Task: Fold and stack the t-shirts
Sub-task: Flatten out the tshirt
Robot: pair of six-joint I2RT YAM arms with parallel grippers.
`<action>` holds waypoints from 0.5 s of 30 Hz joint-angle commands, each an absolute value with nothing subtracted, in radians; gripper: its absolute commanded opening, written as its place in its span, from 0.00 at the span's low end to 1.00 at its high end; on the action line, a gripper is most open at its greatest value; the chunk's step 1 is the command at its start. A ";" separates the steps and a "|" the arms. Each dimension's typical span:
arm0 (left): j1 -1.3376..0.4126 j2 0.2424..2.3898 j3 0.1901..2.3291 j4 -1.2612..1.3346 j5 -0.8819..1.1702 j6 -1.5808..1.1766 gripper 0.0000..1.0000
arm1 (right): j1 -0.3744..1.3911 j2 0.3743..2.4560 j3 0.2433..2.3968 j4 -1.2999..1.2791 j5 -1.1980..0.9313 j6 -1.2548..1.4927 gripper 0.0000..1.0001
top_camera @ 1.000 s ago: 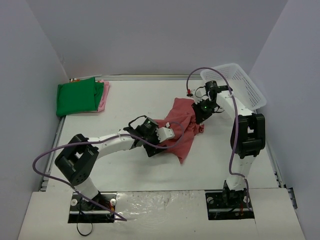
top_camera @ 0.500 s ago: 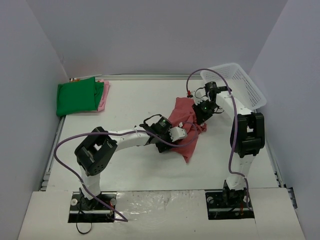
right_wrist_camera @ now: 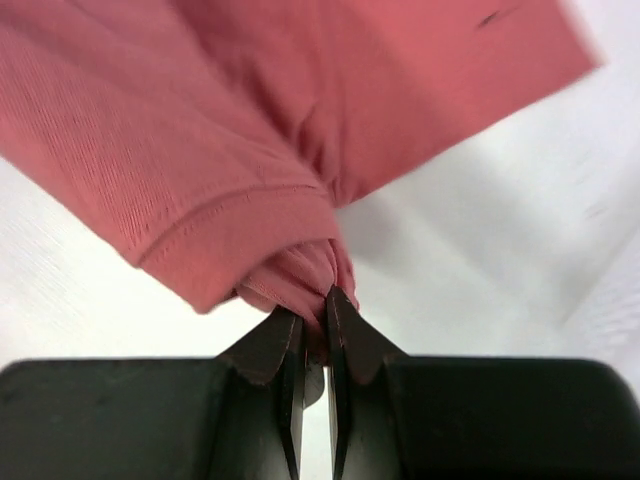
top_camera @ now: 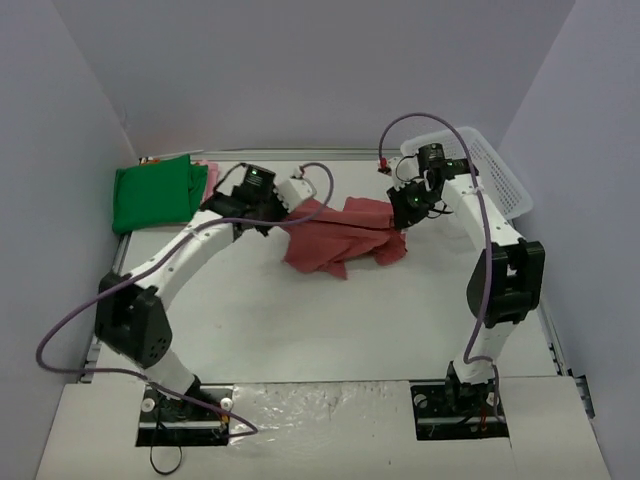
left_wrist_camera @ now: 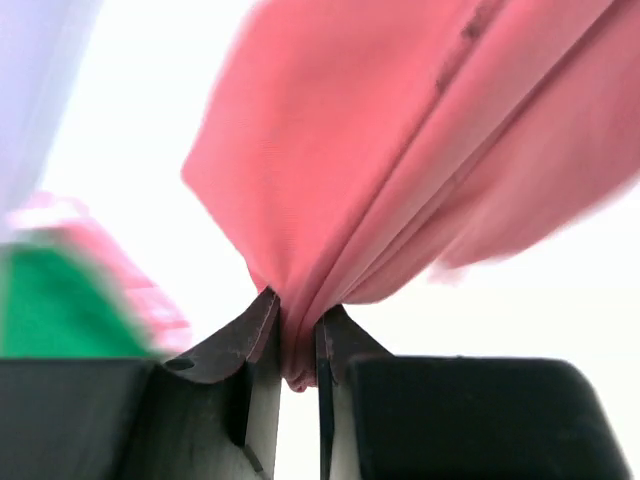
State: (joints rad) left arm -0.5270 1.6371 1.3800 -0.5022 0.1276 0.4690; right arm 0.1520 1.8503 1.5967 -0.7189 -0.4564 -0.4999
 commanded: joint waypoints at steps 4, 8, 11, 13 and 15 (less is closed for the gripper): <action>-0.476 1.369 1.698 -0.710 0.011 0.588 0.02 | 0.150 1.700 1.864 -0.932 -0.494 -0.552 0.00; -0.479 1.296 1.813 -0.788 0.099 0.578 0.02 | 0.182 1.583 1.901 -1.069 -0.557 -0.640 0.00; -0.476 1.252 1.874 -0.873 0.232 0.591 0.02 | 0.204 1.476 1.862 -1.094 -0.589 -0.684 0.00; -0.472 1.233 1.902 -0.942 0.302 0.620 0.02 | 0.210 1.406 1.826 -1.101 -0.609 -0.704 0.00; -0.465 1.218 1.904 -0.956 0.345 0.612 0.02 | 0.218 1.375 1.806 -1.097 -0.603 -0.718 0.00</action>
State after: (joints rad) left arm -0.4904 1.2514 1.8626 -0.8600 0.2749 0.5800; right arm 0.2256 1.4033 1.8484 -0.9916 -0.6456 -0.6586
